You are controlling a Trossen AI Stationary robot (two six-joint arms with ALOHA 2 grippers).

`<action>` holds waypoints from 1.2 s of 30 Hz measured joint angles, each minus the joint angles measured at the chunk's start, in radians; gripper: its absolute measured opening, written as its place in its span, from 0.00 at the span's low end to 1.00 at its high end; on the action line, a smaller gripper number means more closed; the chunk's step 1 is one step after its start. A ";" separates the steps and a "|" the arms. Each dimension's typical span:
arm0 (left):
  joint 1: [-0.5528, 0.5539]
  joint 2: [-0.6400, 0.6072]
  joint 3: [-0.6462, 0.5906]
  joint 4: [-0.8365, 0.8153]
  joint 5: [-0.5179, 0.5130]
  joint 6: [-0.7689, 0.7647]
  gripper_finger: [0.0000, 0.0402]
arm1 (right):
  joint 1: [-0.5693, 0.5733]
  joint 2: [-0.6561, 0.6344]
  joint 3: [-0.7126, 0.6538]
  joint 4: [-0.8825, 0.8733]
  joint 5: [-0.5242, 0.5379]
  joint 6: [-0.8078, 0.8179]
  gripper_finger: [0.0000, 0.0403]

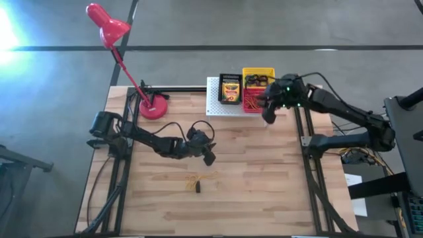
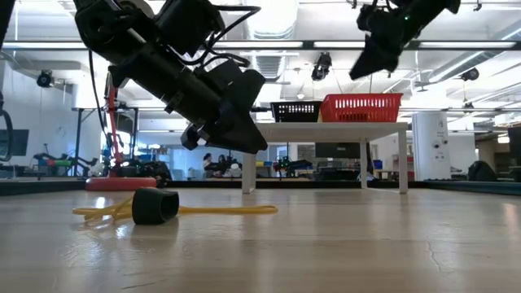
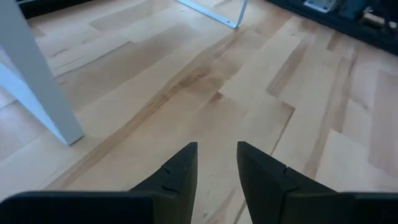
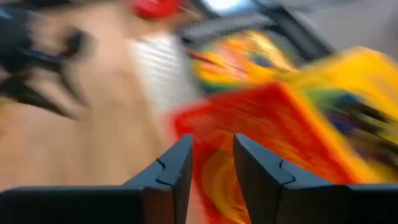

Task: Pick & Place Office Desk Supplies
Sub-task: Put the black rubber band into the red basket on the shelf

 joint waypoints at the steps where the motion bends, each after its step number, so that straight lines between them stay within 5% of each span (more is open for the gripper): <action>1: -0.008 0.000 0.000 0.009 0.002 0.006 0.29 | 0.020 -0.007 -0.019 0.037 -0.048 0.013 0.29; 7: -0.088 -0.006 0.002 0.068 0.032 0.128 0.29 | 0.244 -0.044 -0.214 0.411 -0.174 0.089 0.28; 14: -0.226 -0.007 0.002 -0.115 0.258 0.240 0.29 | 0.529 0.016 -0.484 0.891 -0.172 0.105 0.24; 19: -0.338 -0.007 0.002 -0.318 0.269 0.139 0.29 | 0.668 0.131 -0.621 1.187 -0.028 0.172 0.22; 23: -0.384 -0.008 0.002 -0.401 0.244 -0.056 0.29 | 0.715 0.231 -0.680 1.344 0.118 0.214 0.20; 28: -0.398 -0.013 0.005 -0.466 0.206 -0.289 0.28 | 0.717 0.329 -0.695 1.461 0.148 0.237 0.18; 36: -0.378 -0.078 0.069 -0.501 0.209 -0.207 0.03 | 0.717 0.444 -0.608 1.482 0.147 0.190 0.18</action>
